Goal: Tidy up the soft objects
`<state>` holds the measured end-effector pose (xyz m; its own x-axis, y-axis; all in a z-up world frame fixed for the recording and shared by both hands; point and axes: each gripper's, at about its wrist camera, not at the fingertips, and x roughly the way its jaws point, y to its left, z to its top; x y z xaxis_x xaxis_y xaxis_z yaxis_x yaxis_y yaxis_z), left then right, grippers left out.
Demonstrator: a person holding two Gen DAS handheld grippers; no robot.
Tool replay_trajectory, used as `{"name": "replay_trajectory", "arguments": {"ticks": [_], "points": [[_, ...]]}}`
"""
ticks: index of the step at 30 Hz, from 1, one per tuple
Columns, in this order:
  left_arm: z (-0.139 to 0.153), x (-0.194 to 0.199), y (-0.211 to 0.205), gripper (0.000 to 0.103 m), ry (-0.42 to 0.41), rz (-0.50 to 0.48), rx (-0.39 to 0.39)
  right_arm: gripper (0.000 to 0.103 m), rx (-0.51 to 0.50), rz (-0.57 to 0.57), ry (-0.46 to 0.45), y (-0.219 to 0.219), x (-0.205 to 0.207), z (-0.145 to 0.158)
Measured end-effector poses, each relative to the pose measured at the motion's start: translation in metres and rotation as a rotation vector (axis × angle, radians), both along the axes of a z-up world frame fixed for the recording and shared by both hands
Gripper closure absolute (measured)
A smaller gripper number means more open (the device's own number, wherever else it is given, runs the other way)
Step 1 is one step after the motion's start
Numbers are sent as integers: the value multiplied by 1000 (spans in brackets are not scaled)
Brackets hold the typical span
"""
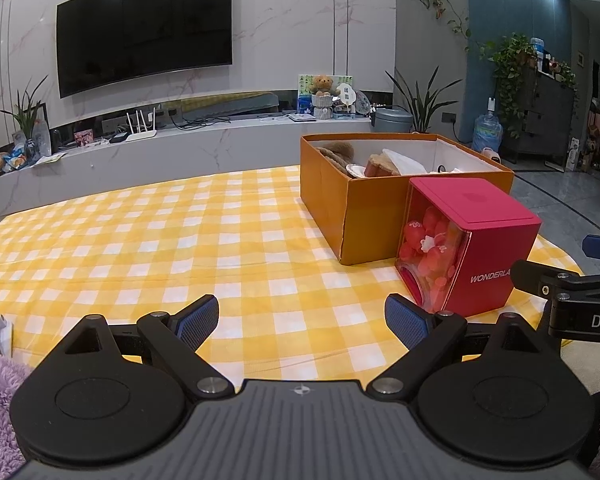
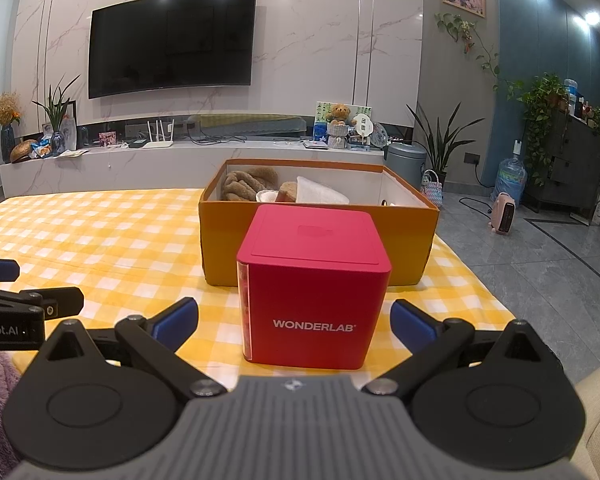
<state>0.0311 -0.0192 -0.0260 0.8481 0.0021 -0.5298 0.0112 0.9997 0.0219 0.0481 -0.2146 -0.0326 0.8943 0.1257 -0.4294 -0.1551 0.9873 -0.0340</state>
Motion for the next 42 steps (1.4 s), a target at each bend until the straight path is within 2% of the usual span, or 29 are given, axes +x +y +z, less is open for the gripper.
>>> {"name": "replay_trajectory", "arguments": {"ticks": [42], "points": [[1, -1, 3, 0, 7, 8, -6, 3, 0, 0, 1, 0, 0, 0]]}}
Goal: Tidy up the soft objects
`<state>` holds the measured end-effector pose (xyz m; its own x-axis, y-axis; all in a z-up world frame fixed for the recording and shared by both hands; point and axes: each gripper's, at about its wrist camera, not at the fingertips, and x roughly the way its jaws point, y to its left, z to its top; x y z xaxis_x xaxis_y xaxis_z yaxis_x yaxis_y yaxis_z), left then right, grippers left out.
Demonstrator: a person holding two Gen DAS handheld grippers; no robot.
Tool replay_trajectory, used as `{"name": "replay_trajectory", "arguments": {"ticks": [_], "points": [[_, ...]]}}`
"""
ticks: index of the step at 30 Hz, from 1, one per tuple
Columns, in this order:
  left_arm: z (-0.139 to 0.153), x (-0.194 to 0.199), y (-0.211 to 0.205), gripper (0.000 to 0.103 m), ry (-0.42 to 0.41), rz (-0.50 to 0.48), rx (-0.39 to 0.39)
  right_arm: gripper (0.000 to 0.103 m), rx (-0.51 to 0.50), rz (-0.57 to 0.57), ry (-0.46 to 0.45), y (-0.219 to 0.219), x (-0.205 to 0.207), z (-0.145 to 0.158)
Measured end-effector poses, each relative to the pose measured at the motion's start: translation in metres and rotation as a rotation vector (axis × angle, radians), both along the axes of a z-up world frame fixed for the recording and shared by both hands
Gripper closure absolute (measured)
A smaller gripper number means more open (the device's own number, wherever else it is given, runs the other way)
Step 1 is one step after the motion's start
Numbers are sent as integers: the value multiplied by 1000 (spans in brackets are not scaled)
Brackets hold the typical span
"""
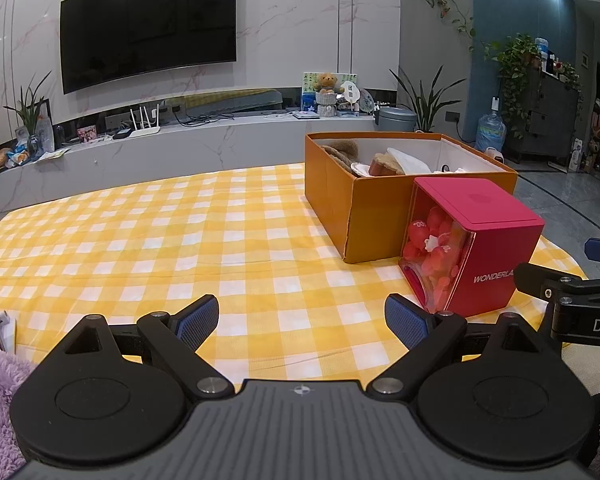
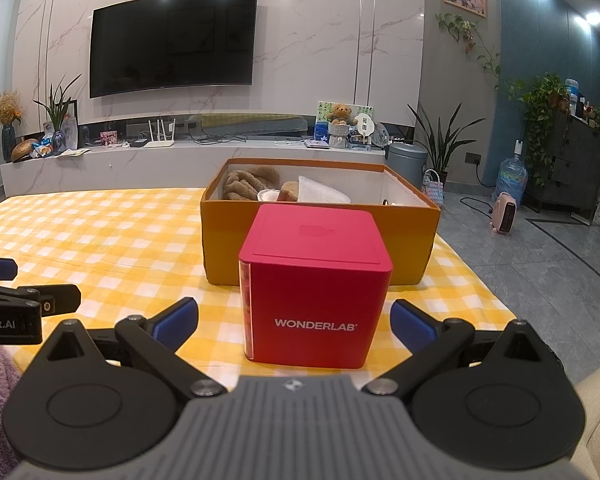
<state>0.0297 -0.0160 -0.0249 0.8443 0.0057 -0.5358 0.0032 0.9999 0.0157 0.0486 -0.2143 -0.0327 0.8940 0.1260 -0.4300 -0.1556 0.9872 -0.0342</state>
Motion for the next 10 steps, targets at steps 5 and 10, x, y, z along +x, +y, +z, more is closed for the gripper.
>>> {"name": "replay_trajectory", "arguments": {"ticks": [5, 10], "points": [[0, 0, 0, 0, 0, 1, -2, 3, 0, 0, 0, 0, 0, 0], [1, 0, 0, 0, 1, 3, 0, 3, 0, 0, 0, 0, 0, 0]]}}
